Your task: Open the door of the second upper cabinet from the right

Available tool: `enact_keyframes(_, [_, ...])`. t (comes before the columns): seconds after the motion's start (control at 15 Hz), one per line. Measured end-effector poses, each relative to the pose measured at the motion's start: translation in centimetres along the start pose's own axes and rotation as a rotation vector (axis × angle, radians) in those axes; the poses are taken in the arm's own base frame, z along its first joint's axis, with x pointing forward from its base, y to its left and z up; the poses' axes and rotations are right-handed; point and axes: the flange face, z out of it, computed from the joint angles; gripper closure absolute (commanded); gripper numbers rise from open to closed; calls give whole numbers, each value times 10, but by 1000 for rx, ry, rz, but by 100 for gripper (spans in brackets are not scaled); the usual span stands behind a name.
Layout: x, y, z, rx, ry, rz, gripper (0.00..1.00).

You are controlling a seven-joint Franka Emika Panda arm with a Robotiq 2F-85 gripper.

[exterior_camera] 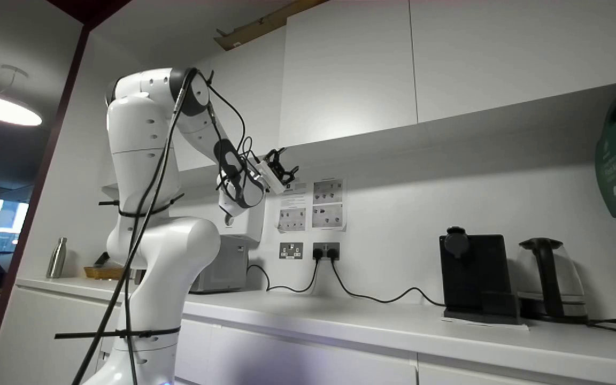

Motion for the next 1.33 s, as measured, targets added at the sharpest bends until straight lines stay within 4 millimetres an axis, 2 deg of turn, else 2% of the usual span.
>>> enact_keyframes(0.4, [0, 0, 0, -4, 7, -1, 0])
enact_keyframes(0.73, [10, 0, 13, -107, 136, -44, 0])
enact_keyframes(1.07, [49, 0, 11, -167, 182, -80, 0])
enact_keyframes(1.33, [70, -2, 13, -215, 218, -102, 0])
